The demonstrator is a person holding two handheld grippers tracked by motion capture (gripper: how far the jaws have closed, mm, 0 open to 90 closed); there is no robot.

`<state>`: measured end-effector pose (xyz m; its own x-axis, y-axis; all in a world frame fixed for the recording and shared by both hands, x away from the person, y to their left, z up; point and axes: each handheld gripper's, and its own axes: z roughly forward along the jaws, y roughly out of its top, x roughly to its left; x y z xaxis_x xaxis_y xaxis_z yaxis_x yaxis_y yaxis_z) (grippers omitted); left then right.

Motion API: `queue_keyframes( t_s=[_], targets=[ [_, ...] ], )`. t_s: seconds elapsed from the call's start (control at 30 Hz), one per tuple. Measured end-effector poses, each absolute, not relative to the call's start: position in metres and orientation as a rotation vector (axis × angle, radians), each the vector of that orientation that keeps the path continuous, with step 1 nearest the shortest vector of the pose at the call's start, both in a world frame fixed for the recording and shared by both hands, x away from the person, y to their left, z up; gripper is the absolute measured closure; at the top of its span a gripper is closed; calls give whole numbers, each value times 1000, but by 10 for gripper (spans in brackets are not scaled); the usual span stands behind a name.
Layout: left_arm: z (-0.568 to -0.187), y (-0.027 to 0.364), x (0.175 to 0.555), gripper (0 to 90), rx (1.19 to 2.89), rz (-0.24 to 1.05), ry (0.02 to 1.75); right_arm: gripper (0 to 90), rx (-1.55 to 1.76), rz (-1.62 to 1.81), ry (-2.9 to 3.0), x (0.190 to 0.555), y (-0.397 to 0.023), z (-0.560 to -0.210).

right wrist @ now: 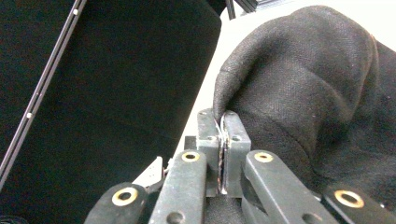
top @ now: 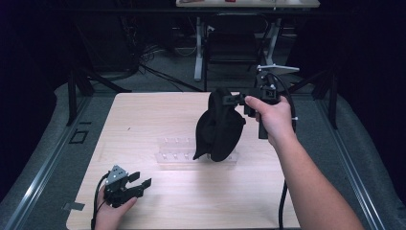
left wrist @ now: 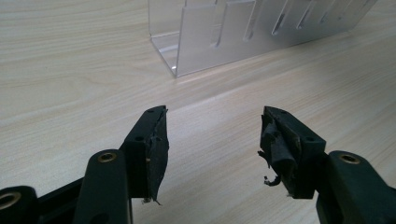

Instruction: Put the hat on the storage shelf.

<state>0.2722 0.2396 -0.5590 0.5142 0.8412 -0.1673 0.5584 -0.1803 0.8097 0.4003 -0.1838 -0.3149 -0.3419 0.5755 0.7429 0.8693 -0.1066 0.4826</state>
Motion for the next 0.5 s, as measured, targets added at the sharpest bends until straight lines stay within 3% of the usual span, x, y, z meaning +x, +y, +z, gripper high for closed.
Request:
queue_keyframes(
  t_s=[0.5],
  targets=[
    [-532,214,276,486,1888,420,1030,884,-1548,-1456,-1838,401,-172,-321]
  ],
)
